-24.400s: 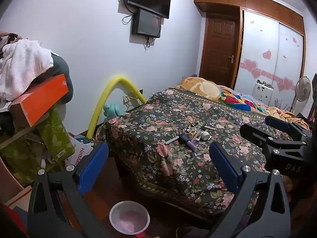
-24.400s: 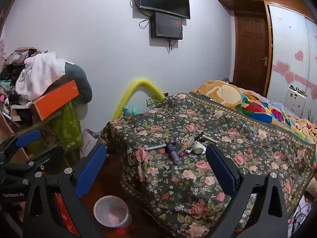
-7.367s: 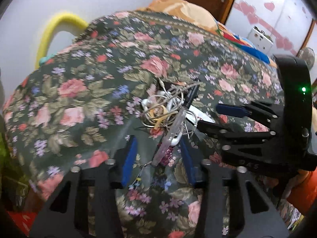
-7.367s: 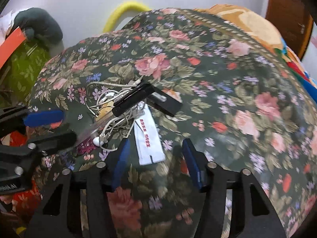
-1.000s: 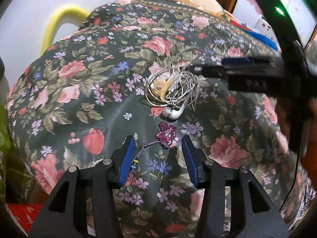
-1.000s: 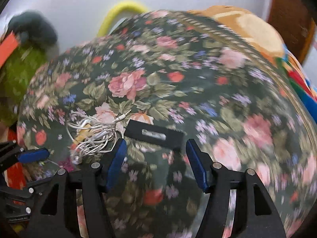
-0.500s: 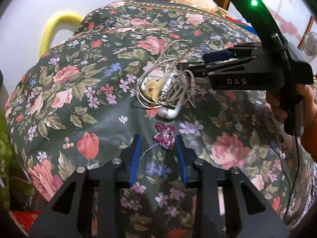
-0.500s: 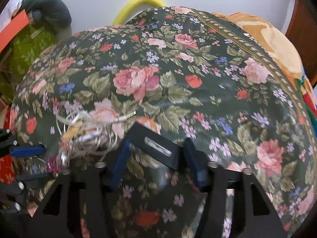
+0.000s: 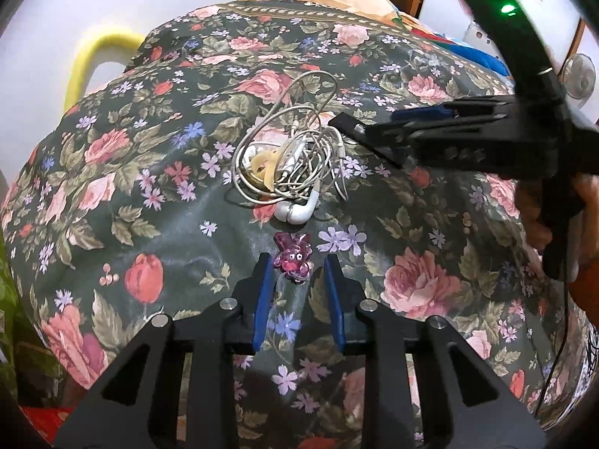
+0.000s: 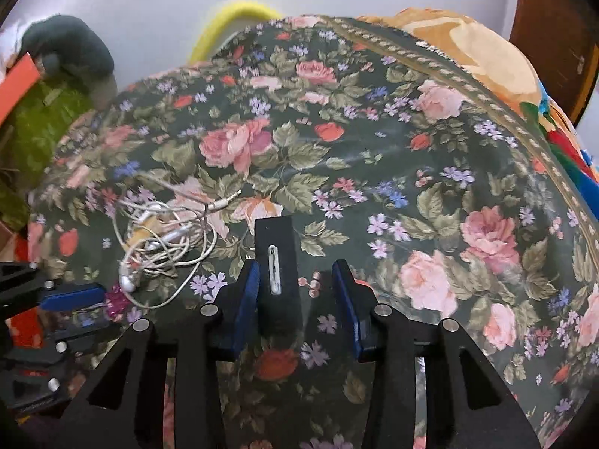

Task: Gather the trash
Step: 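Grasp the purple charm with the left tool while the right tool grasps the black flash drive, then carry charm and flash drive over the white bin and open both tools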

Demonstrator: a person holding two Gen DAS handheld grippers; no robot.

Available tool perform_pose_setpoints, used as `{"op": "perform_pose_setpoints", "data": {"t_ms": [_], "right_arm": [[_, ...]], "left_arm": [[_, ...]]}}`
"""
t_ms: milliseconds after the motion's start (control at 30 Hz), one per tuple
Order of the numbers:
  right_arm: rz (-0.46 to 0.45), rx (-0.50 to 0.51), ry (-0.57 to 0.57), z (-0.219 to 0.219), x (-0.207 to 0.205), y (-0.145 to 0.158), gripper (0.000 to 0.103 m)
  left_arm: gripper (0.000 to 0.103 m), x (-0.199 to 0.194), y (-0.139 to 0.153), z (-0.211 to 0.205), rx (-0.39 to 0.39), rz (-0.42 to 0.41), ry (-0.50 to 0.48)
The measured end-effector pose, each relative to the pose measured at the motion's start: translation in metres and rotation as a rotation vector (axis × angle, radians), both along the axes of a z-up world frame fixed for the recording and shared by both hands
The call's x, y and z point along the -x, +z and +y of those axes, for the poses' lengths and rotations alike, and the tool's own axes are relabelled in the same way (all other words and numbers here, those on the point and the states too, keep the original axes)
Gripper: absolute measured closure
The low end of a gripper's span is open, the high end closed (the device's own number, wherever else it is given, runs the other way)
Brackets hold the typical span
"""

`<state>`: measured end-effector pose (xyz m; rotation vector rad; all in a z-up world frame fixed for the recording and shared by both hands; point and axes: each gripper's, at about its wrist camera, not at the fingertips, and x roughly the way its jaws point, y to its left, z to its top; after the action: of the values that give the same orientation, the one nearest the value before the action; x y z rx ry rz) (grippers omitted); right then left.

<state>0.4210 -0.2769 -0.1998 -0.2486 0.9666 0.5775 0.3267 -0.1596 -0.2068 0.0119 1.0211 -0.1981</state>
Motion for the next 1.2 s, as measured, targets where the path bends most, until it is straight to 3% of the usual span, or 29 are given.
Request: {"op": "perform_pose_setpoints", "data": {"t_ms": [100,167,233,467,533,800,833,967,1133,1200], "right_arm": [[-0.052,0.038,0.003,0.009,0.010,-0.004,0.064],[-0.049,0.019,-0.014,0.007,0.015,-0.003,0.071],[-0.036,0.001,-0.050,0.003,0.015,-0.003,0.080],[0.019,-0.005,-0.114,-0.005,0.039,-0.001,0.080],[0.030,-0.010,-0.127,-0.007,0.046,0.001,0.080],[0.035,-0.081,-0.171,-0.024,0.087,0.035,0.080],[0.030,-0.088,-0.174,-0.025,0.091,0.040,0.080],[0.011,-0.100,-0.188,-0.030,0.100,0.047,0.080],[0.017,-0.113,-0.207,-0.040,0.105,0.044,0.080],[0.021,-0.111,-0.208,-0.042,0.107,0.041,0.080]], "left_arm": [[0.084,0.000,0.000,0.005,0.013,0.002,0.003],[0.094,0.001,-0.001,0.010,0.048,0.019,0.016],[0.094,0.003,-0.002,0.014,0.083,0.034,0.023],[0.094,0.009,0.001,0.007,0.087,0.051,0.056],[0.103,0.013,0.006,0.007,0.102,0.054,0.063],[0.103,0.028,0.034,0.006,0.116,0.032,0.072],[0.101,0.027,0.035,0.006,0.111,0.036,0.074],[0.069,0.017,0.027,0.003,0.074,0.063,0.059],[0.069,0.008,0.005,-0.003,0.004,0.117,0.029],[0.069,0.011,0.003,-0.006,-0.014,0.091,0.013]]}}
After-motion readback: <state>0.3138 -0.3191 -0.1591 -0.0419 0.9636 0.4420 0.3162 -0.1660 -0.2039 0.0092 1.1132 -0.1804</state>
